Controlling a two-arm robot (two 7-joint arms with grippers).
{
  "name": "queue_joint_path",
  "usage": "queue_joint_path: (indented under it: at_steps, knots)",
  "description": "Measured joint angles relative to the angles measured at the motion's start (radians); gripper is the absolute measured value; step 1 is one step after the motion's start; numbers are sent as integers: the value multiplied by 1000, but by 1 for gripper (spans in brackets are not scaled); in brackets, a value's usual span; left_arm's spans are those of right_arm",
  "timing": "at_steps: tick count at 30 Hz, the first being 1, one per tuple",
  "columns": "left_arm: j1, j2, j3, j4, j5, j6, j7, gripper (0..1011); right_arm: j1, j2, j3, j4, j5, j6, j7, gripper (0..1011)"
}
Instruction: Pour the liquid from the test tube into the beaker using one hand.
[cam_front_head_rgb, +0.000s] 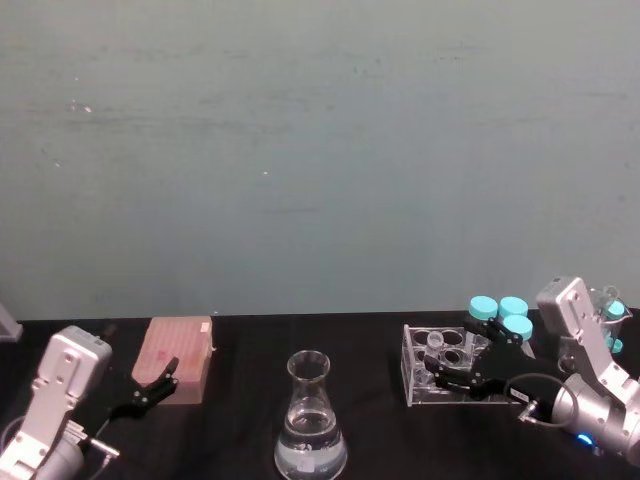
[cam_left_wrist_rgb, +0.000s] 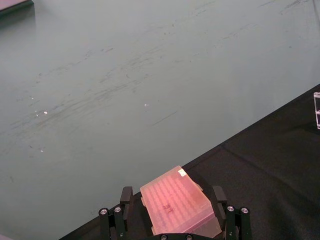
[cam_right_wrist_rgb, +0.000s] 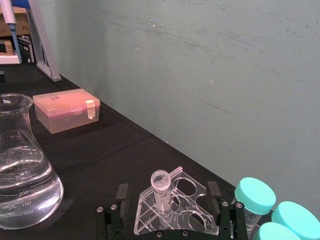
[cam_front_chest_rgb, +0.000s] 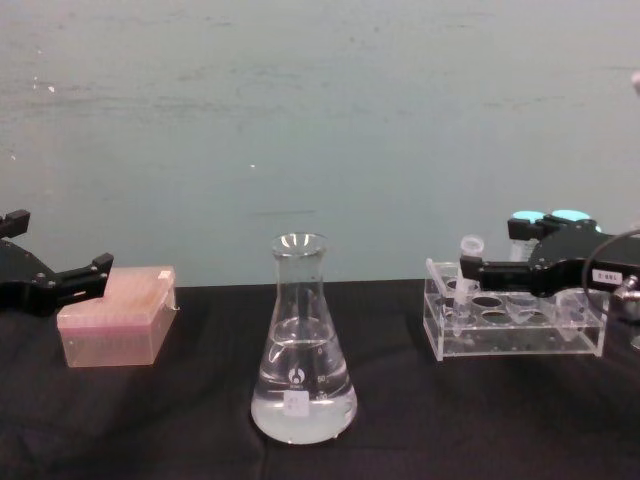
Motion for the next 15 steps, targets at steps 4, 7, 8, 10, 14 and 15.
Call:
queue_joint_path:
  at_steps: [4,7,8,10,14,15]
  knots:
    - [0,0,0,0,0,0,0,1000,10,-6,-2,17,-3,-3,7,1003]
    - [0,0,0,0,0,0,0,1000,17,-10,-4,30,-5,-5,11,1003]
    - [0,0,0,0,0,0,0,1000,19,-11,-4,33,-5,-5,12,1003]
    - [0,0,0,0,0,0,0,1000,21,-13,-4,38,-5,-6,13,1003]
    - [0,0,0,0,0,0,0,1000,30,-18,-5,55,-7,-10,19,1003]
    - [0,0,0,0,0,0,0,1000,34,-20,-5,60,-8,-11,21,1003]
